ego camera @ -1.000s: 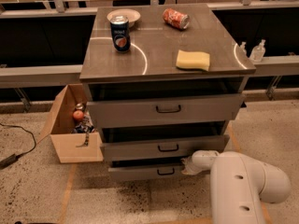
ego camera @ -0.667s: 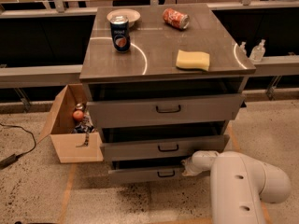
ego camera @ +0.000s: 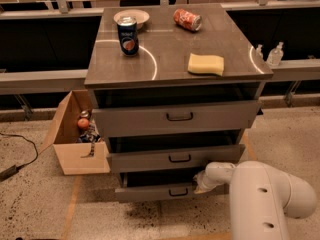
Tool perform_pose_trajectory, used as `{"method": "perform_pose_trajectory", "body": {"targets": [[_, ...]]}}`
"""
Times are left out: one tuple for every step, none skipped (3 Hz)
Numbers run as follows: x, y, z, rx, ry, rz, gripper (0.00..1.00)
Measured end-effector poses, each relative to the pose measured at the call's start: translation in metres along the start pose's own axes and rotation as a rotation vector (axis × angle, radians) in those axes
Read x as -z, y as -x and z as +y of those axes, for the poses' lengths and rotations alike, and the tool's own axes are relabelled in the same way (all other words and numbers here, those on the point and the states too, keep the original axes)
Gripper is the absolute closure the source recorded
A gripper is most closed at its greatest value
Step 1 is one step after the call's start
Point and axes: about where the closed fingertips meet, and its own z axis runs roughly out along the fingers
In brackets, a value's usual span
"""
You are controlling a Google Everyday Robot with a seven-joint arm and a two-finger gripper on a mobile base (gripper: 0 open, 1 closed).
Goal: Open bottom drawer
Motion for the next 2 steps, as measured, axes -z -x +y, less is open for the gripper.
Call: {"method": "perform_pose_trajectory", "body": {"targets": [[0.006,0.019,0.017,-0.034,0.081,-0.044,0.35],[0.014,0.043,0.040,-0.098,0.208,-0.094,0.12]]}}
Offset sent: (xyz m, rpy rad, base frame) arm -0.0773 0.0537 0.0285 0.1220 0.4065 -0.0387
